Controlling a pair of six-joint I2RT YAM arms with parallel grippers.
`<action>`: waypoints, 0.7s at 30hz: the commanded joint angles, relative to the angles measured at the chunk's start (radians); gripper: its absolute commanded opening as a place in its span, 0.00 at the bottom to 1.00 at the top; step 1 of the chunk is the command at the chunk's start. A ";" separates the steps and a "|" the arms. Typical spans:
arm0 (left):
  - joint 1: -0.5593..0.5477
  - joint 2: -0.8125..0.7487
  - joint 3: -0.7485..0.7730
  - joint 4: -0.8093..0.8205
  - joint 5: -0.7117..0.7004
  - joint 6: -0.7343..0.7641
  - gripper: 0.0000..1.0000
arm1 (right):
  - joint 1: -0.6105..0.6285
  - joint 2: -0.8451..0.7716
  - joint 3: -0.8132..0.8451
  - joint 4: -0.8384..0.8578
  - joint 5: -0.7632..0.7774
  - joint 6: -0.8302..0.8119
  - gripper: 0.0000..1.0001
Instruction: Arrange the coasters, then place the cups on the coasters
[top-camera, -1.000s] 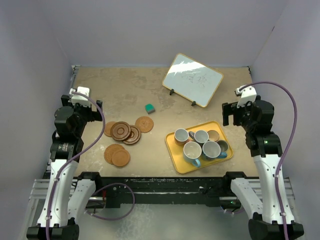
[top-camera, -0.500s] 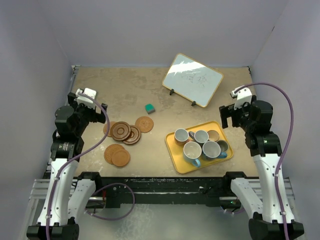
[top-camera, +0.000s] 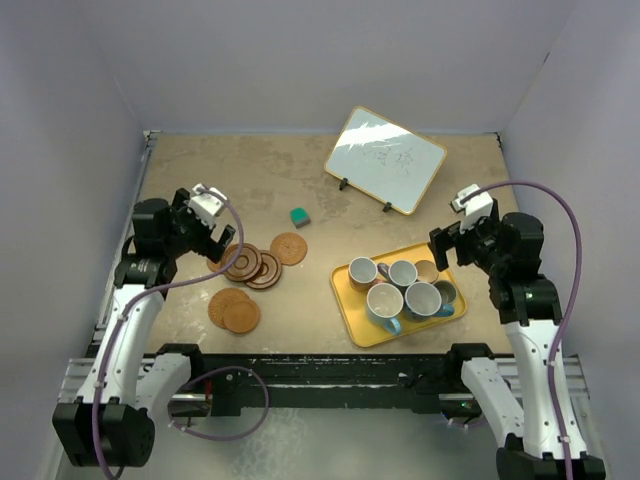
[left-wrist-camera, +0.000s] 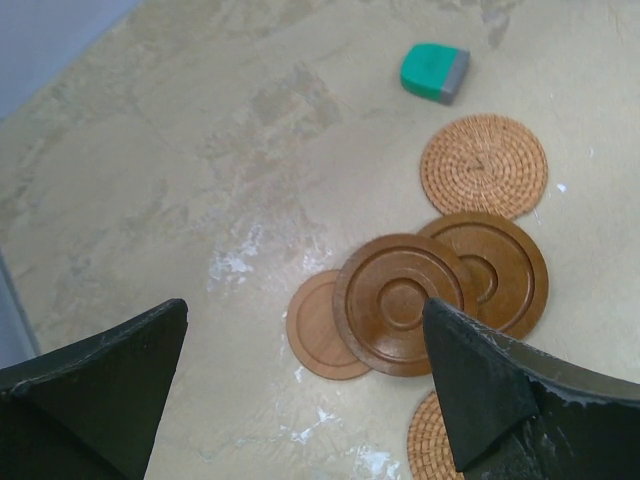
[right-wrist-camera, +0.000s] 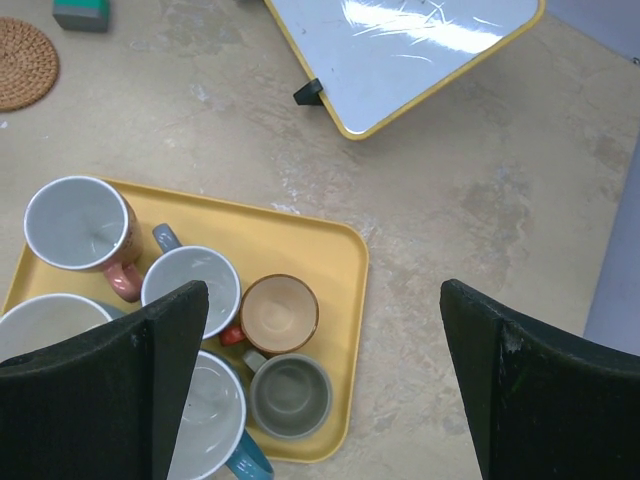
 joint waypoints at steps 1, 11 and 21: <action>-0.010 0.076 -0.023 -0.029 0.090 0.120 0.97 | 0.004 0.012 -0.006 -0.005 -0.064 -0.019 1.00; -0.160 0.268 -0.049 -0.102 0.001 0.292 0.95 | 0.003 0.050 -0.014 -0.016 -0.065 -0.045 1.00; -0.180 0.391 -0.063 -0.115 -0.010 0.351 0.89 | 0.004 0.068 -0.012 -0.032 -0.069 -0.058 1.00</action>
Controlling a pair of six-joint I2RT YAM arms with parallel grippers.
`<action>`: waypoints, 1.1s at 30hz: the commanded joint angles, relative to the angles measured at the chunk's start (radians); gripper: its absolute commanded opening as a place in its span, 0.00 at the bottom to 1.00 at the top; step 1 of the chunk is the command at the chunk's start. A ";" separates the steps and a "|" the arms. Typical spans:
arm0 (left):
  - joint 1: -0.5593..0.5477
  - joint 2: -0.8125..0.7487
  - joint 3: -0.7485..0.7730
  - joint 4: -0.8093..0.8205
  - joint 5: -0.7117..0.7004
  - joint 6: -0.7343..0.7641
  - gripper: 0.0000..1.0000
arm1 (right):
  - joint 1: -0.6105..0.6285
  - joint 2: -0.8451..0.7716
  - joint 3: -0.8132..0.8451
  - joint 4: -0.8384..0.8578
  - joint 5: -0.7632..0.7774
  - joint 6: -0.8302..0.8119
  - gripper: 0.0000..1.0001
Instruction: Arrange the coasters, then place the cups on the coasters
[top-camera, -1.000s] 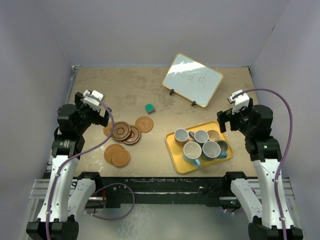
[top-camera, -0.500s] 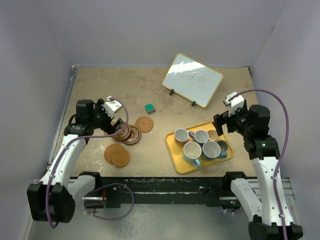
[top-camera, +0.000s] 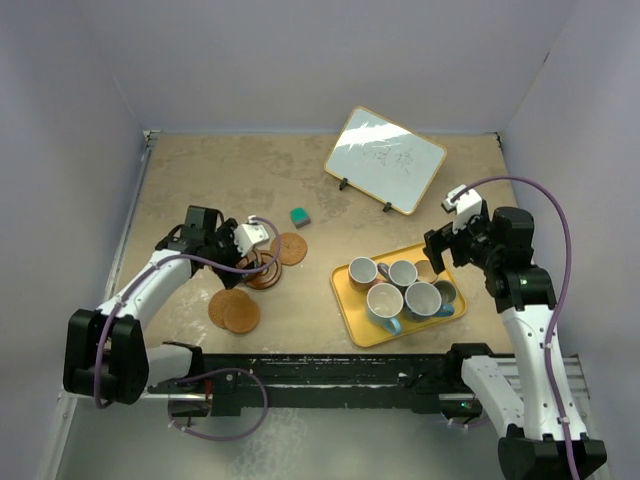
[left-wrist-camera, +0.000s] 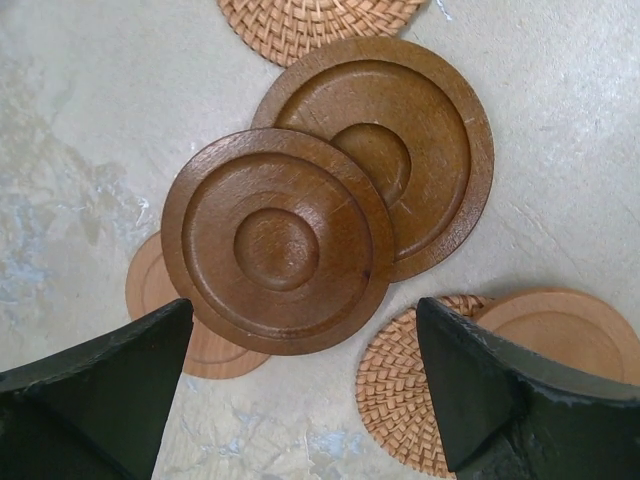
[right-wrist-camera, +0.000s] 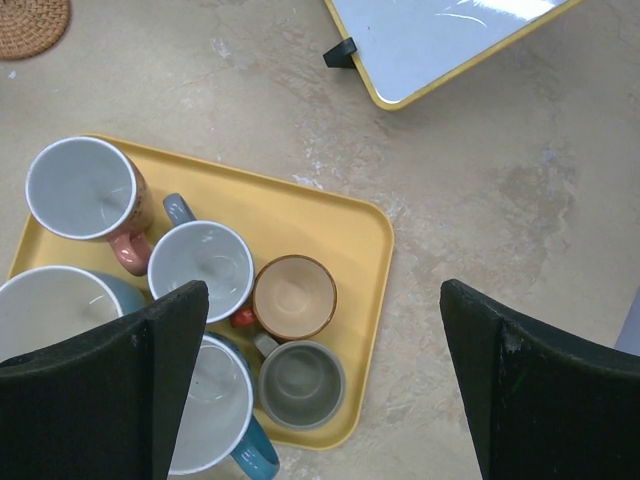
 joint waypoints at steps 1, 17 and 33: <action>-0.009 0.032 -0.002 0.005 0.019 0.047 0.89 | 0.003 0.002 0.001 0.000 -0.023 -0.020 1.00; -0.022 0.174 -0.022 0.135 -0.108 0.046 0.81 | 0.011 0.012 -0.004 -0.008 -0.024 -0.034 1.00; -0.022 0.522 0.304 0.094 -0.015 0.024 0.46 | 0.010 0.035 -0.017 0.003 0.010 -0.050 1.00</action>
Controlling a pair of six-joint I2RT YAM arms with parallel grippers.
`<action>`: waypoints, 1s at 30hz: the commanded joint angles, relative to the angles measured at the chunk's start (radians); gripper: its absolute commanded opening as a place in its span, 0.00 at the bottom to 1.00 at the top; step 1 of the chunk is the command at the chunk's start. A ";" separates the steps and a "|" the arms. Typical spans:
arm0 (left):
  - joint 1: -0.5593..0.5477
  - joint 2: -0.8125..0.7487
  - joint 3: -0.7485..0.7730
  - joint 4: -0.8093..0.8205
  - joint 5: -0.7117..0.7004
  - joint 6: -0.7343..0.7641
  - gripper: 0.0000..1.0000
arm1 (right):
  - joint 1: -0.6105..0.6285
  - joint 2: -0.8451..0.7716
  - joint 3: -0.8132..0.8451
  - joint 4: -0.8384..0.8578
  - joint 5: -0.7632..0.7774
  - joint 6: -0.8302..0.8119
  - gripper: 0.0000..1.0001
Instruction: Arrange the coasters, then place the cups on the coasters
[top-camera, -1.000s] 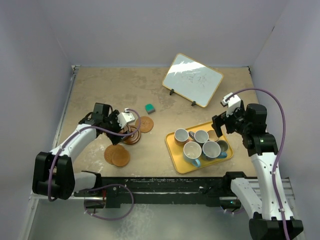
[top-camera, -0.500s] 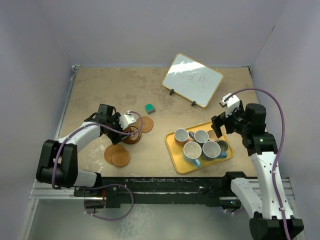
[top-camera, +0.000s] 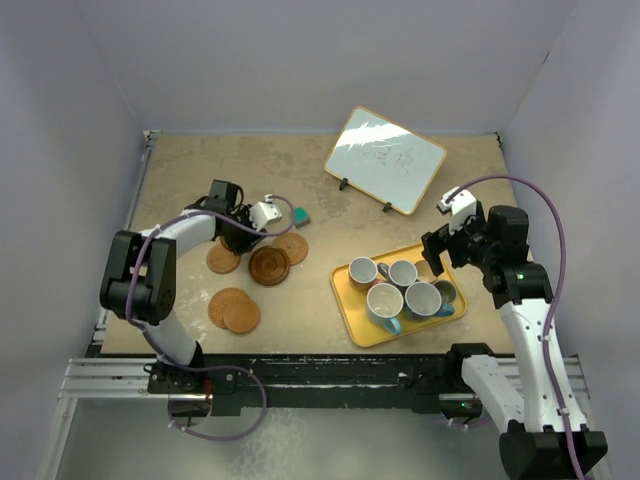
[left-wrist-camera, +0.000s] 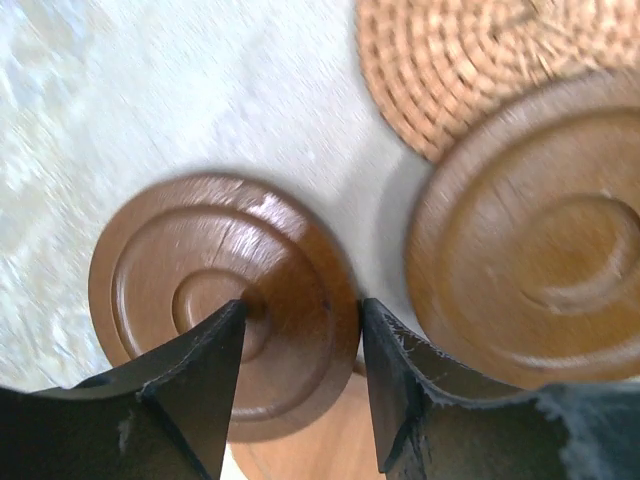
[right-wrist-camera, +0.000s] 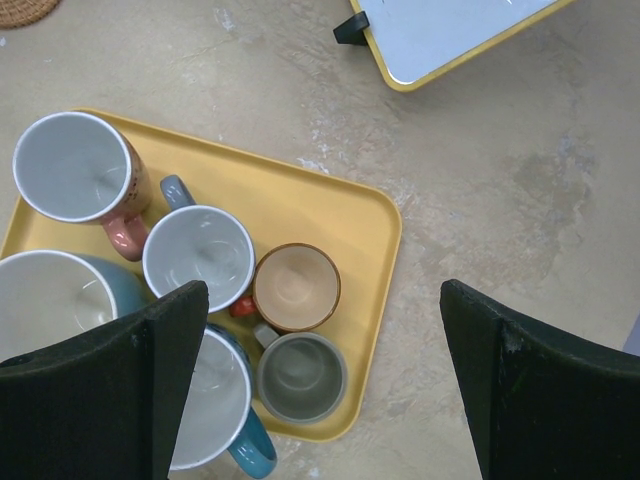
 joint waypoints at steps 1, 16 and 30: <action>-0.005 0.109 0.115 -0.049 0.073 -0.023 0.45 | 0.005 0.004 -0.005 0.018 0.012 -0.018 1.00; -0.008 0.352 0.403 -0.103 0.237 -0.111 0.32 | 0.004 0.015 -0.015 0.027 0.031 -0.029 1.00; -0.082 0.463 0.572 -0.089 0.223 -0.185 0.31 | 0.005 0.021 -0.012 0.022 0.026 -0.035 1.00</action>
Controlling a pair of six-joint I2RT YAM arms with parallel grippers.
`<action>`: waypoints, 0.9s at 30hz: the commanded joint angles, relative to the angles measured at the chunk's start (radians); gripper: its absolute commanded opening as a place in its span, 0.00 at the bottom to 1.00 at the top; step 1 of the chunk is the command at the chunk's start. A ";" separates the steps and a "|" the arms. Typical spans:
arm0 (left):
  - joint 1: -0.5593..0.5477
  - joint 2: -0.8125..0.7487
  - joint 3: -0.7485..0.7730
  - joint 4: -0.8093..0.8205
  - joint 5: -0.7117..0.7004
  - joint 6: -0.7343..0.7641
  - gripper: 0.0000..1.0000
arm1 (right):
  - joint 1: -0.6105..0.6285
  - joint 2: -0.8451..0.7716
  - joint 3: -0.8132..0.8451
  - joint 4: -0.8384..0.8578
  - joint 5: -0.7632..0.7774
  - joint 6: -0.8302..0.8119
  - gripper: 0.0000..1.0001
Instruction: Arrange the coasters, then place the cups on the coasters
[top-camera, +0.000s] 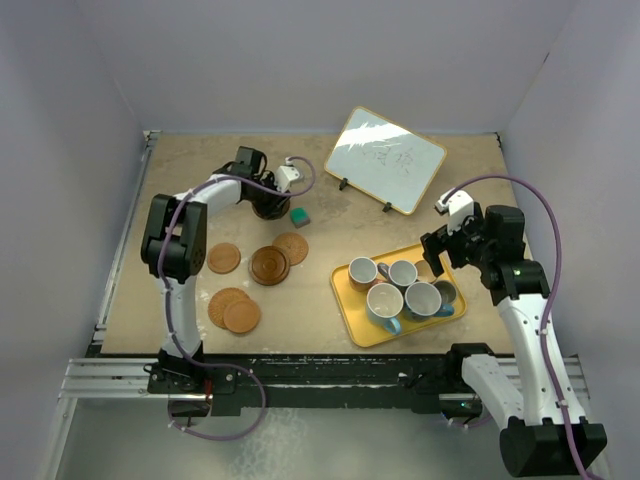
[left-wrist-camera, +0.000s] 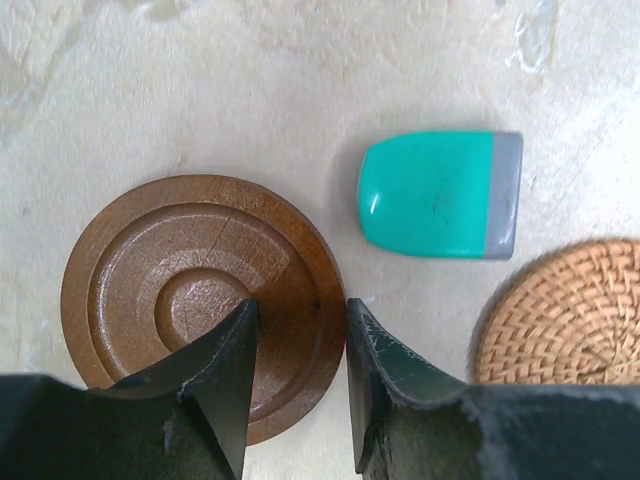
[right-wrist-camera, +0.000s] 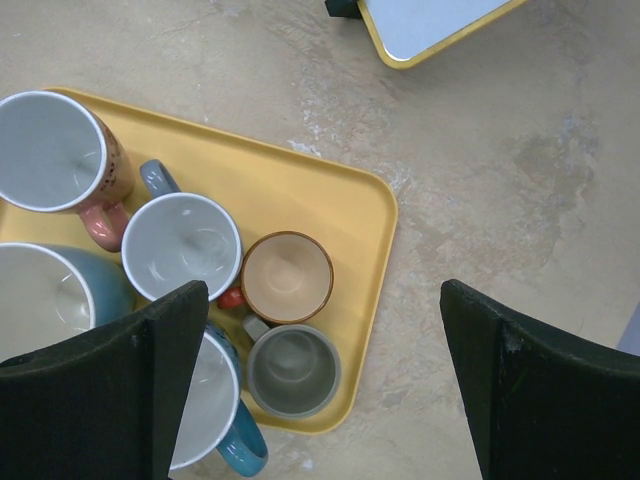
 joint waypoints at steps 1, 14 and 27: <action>-0.039 0.041 0.046 -0.045 0.039 -0.052 0.32 | 0.005 -0.007 0.005 0.020 -0.005 -0.016 1.00; -0.040 -0.247 -0.068 -0.020 0.035 -0.071 0.61 | 0.003 -0.021 0.008 0.013 -0.017 -0.017 1.00; -0.047 -0.493 -0.476 -0.050 -0.014 0.176 0.74 | 0.003 -0.024 0.010 0.011 -0.013 -0.020 1.00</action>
